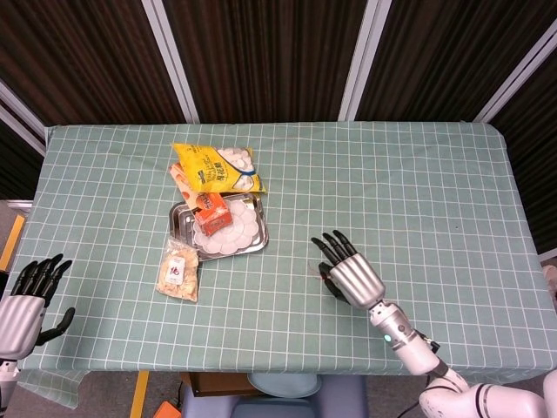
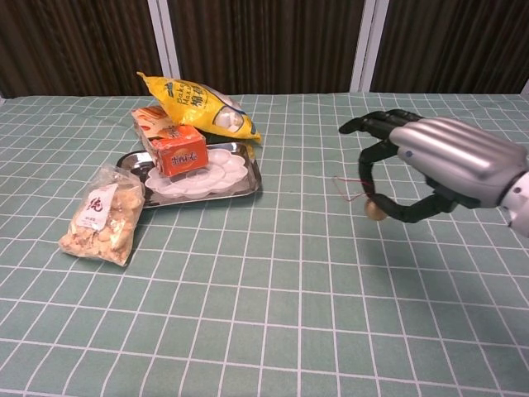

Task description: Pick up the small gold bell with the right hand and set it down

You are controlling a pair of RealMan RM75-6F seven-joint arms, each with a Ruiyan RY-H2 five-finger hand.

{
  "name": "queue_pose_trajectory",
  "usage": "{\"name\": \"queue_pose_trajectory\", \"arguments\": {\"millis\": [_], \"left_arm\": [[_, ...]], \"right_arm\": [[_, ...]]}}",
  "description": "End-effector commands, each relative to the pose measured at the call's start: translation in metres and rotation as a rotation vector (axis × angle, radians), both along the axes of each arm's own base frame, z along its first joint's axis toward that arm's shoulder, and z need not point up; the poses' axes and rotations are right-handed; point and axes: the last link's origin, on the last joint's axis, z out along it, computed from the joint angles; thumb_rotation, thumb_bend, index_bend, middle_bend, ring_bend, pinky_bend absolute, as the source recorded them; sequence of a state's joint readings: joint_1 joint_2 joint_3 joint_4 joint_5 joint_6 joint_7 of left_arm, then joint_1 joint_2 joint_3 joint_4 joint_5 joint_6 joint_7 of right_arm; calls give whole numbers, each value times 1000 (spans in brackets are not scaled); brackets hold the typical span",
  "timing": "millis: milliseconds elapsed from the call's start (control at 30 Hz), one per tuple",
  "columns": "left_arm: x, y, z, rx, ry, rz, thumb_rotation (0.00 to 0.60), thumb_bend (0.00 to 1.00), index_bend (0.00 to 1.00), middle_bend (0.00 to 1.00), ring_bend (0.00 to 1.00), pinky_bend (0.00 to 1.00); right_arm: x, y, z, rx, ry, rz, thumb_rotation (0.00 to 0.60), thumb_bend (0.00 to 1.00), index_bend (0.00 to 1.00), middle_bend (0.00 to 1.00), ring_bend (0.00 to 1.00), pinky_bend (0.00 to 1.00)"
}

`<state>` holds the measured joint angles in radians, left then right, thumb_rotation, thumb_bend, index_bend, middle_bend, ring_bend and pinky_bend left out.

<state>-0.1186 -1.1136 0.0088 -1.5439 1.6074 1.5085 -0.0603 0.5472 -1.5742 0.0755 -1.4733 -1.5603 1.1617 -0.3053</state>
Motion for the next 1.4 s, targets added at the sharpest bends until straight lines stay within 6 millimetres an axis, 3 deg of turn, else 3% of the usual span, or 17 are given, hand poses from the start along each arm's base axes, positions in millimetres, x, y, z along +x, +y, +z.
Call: {"name": "queue_pose_trajectory", "arguments": {"millis": [33,100,200,400,600,1400], "left_arm": [[1,0,-1,-3,-4,-6,600,399,0,0,0,51],[-2,1,-1,-12,-4,2,600,398,0,0,0,51],[-5,2,0,-18,-6,14,600,399,0,0,0,51],[-1,2,-1,-13,-6,-2,600,398,0,0,0,51],[-4,4,-2,-22,-2,11,600,398,0,0,0,52],[-3,5,-6,-41,3,8,600,398,0,0,0,52]], "right_arm": [[0,-1,-3,-11,24,4,600,551,860,184,0,0],[-19,9,11,-38,46,-12,600,551,860,185,0,0],[-30,16,19,-38,50,-28,600,551,860,185,0,0],[-1,7,-6,15,14,19,600,551,860,185,0,0],[-16,12,-9,17,35,-10,600,551,860,185,0,0],[-30,12,-33,52,97,-26,600,551,860,185,0,0]]}}
